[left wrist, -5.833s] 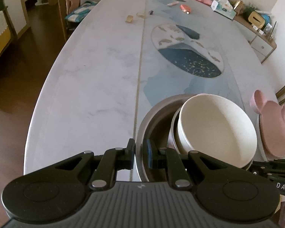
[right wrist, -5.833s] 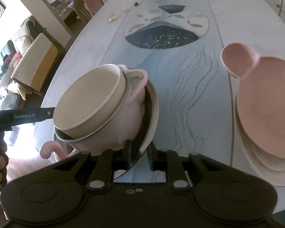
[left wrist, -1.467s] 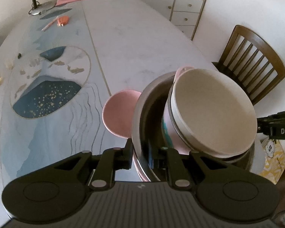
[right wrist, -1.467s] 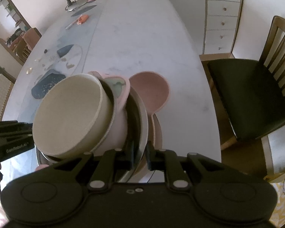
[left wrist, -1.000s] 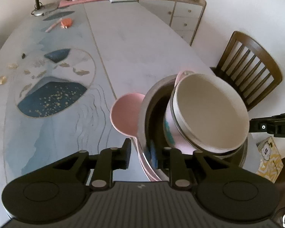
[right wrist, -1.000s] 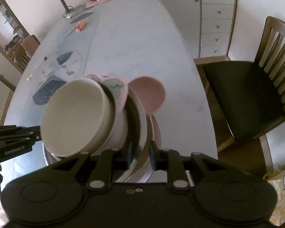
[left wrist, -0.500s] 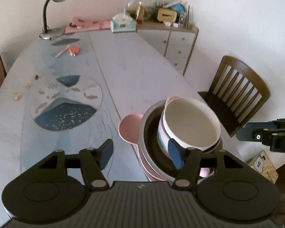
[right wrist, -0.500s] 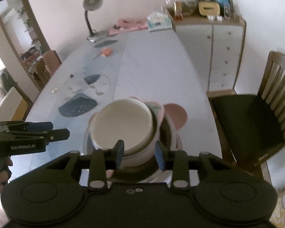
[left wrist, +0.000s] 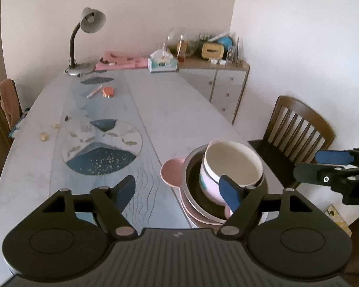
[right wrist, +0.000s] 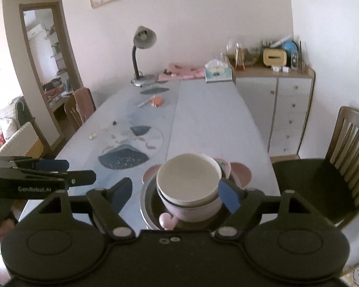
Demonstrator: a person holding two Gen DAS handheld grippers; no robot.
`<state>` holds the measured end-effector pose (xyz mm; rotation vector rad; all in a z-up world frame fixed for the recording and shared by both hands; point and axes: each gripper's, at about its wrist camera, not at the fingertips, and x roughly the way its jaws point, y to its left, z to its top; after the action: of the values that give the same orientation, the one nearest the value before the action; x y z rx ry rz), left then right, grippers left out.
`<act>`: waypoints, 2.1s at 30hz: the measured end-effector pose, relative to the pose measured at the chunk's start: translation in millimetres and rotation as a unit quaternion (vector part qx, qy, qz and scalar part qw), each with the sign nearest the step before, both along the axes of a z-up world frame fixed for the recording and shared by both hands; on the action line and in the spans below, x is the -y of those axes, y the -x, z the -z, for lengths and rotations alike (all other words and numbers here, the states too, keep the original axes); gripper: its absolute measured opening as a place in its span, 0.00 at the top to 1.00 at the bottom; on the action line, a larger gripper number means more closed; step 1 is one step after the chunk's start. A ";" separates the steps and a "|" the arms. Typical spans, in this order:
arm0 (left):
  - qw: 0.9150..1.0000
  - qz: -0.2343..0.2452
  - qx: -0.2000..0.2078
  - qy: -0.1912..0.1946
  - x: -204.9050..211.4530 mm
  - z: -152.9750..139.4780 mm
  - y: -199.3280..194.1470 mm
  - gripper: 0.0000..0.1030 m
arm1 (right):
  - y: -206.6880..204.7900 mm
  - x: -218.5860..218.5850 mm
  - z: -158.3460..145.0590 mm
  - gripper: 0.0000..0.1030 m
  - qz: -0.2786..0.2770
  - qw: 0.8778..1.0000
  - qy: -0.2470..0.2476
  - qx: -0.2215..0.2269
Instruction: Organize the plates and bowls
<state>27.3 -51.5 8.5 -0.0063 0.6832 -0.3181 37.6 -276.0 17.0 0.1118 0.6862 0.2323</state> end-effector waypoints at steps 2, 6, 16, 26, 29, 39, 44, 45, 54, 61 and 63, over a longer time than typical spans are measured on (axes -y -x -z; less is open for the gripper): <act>1.000 0.002 0.010 0.003 -2.5 -3.5 7.7 0.22 | 6.2 -3.6 -1.7 0.15 0.002 1.000 -0.005 0.008; 1.000 0.006 0.027 0.005 -5.5 -7.8 20.2 0.09 | 20.7 -13.5 -3.8 0.02 0.004 0.999 -0.001 0.033; 0.999 -0.016 0.036 0.027 -19.1 -14.2 37.1 0.00 | 39.1 -26.0 -5.2 0.00 0.019 0.998 -0.008 0.051; 0.999 -0.032 0.020 0.028 -24.0 -15.5 43.5 0.00 | 48.1 -29.8 -3.6 0.00 0.049 0.998 -0.019 0.034; 0.999 -0.028 0.018 0.024 -22.7 -14.5 43.7 0.00 | 50.6 -29.6 -3.8 0.00 0.059 0.997 -0.021 0.033; 1.000 -0.010 0.007 0.021 -13.5 -11.8 49.7 0.00 | 54.9 -24.8 -1.0 0.00 0.091 0.996 -0.024 0.011; 1.000 -0.003 0.004 0.020 -7.3 -11.6 50.2 0.00 | 56.3 -25.7 -1.9 0.00 0.088 0.996 -0.020 0.004; 1.000 -0.003 0.004 0.018 -6.0 -11.9 50.2 0.00 | 56.1 -25.9 -2.2 0.00 0.085 0.996 -0.019 0.003; 1.000 -0.013 0.005 0.014 6.3 -17.9 43.9 0.00 | 44.9 -16.0 -2.9 0.00 0.064 0.998 -0.019 0.000; 1.000 -0.021 0.007 0.018 16.3 -22.9 42.9 0.00 | 38.6 -2.7 -5.0 0.00 0.040 0.999 -0.031 0.000; 0.999 -0.026 0.007 0.021 18.1 -23.5 43.4 0.00 | 37.3 -1.3 -4.0 0.00 0.031 0.999 -0.032 -0.001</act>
<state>-16.1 -69.6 32.0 -0.0620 0.6619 -0.2814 0.3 -274.7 21.0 0.1934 0.6764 0.1949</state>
